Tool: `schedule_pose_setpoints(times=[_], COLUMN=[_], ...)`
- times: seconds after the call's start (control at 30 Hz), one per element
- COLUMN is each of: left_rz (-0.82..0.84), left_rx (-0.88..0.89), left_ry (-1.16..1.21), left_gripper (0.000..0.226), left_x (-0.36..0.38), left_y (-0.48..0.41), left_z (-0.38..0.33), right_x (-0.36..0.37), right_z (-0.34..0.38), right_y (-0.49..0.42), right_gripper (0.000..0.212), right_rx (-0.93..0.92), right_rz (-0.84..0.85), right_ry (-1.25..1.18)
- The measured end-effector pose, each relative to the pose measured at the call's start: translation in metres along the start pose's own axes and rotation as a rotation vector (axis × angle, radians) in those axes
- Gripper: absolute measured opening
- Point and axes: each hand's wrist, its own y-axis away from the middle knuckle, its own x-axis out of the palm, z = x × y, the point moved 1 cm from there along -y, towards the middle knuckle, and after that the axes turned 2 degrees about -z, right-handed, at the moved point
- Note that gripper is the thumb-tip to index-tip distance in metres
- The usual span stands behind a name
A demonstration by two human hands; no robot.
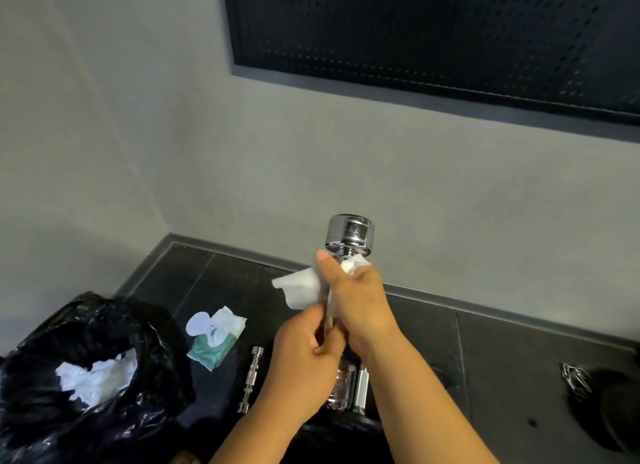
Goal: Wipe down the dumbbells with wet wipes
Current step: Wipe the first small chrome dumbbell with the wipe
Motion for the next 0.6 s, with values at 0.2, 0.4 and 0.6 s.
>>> schedule_pose_setpoints(times=[0.2,0.4,0.6], left_rz=[0.08,-0.07,-0.065], left_rx=[-0.086,-0.105,-0.005], left_ry=[0.163,0.044,0.108], left_gripper=[0.014,0.032,0.019], left_x=[0.001,0.009,0.003], left_y=[0.006,0.007,0.01], left_z=[-0.017,-0.033,-0.042], right_x=[-0.015,-0.004,-0.014], right_z=[0.038,0.037,0.04], right_y=[0.011,0.047,0.061], right_gripper=[0.018,0.047,0.013], right_rx=[0.245,-0.069,-0.144], right_rz=[0.193,0.086,-0.009], right_ry=[-0.256,0.257,-0.085])
